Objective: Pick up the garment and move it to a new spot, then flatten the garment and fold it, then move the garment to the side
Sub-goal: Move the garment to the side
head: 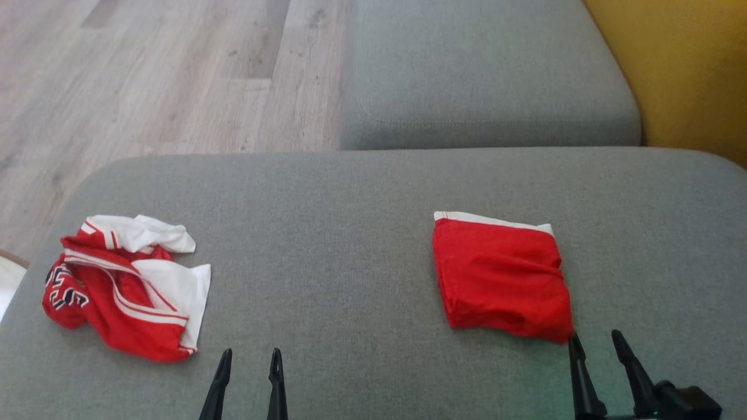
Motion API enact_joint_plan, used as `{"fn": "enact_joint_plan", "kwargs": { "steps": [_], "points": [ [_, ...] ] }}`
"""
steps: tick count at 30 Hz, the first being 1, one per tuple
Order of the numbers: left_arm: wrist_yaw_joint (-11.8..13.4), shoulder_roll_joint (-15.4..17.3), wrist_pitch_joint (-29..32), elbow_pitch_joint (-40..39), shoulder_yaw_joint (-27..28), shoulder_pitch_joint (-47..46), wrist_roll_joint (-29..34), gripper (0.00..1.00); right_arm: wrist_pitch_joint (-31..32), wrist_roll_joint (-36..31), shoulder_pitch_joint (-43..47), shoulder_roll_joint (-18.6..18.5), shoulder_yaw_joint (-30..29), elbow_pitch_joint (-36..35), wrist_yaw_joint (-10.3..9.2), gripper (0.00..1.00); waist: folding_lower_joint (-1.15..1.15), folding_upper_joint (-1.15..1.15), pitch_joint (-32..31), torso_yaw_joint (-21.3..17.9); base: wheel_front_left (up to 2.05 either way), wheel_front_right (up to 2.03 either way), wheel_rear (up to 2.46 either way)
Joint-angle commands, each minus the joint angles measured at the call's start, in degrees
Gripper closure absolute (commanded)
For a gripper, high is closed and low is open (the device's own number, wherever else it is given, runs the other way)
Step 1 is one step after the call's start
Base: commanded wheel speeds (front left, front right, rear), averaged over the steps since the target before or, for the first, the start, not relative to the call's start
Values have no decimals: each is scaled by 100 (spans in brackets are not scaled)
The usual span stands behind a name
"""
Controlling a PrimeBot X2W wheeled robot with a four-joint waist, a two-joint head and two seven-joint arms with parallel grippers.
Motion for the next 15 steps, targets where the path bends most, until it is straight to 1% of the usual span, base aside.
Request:
{"fn": "enact_joint_plan", "kwargs": {
  "steps": [1, 8, 15],
  "points": [
    [-3, -44, -55, -196, 130, -271, 59, 0, -62, -77, -323, -40, 80, -156, 19, 0, 0, 0, 67, 2, 0, 0, 0],
    [1, -44, -55, -226, 52, -381, 33, 0, -62, -181, -618, -46, 23, -50, 19, 0, 0, 0, 450, 8, 0, 0, 0],
    [-19, -44, -55, -186, -104, -547, 6, 0, -62, -181, -1218, -167, 1, 515, 19, 0, 0, 0, 798, 36, 0, 0, 0]
  ]
}}
